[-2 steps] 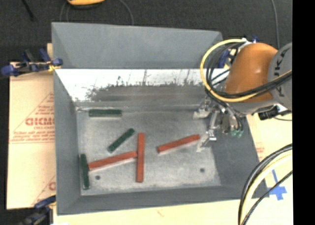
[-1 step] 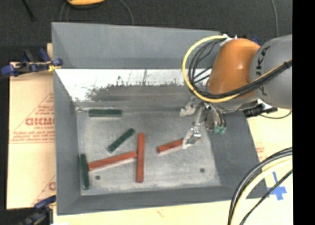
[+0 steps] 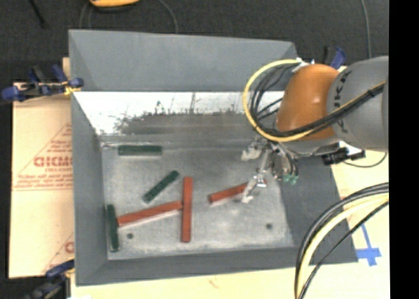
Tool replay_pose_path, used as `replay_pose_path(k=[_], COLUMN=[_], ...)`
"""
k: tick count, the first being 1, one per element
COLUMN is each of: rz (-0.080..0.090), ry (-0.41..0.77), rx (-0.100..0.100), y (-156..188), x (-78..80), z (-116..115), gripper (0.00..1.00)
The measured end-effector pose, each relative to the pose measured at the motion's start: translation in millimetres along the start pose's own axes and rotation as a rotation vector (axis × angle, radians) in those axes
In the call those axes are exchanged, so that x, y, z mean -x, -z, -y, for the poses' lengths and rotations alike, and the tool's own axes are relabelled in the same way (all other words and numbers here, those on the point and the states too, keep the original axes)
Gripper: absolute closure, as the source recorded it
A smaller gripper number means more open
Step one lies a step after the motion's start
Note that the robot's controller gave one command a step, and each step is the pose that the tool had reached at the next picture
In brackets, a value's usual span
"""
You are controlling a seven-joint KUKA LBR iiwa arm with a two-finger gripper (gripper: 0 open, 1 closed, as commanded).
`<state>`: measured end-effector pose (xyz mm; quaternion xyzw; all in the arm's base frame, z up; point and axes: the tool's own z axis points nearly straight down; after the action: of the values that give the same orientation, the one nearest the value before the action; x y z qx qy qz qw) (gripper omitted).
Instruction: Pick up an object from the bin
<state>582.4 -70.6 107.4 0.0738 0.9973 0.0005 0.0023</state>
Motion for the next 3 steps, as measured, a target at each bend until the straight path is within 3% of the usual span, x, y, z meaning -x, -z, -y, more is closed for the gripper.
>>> replay_pose_path(k=[1, 2, 3], rz=[0.002, -0.012, -0.012], ry=[-0.095, -0.09, -0.089], rx=[-0.001, -0.001, -0.001], y=[-30.5, -27.0, -27.0], x=[-12.5, -13.8, -13.8], z=[-16.8, -17.5, -17.6], gripper=[0.0, 1.0, 1.0])
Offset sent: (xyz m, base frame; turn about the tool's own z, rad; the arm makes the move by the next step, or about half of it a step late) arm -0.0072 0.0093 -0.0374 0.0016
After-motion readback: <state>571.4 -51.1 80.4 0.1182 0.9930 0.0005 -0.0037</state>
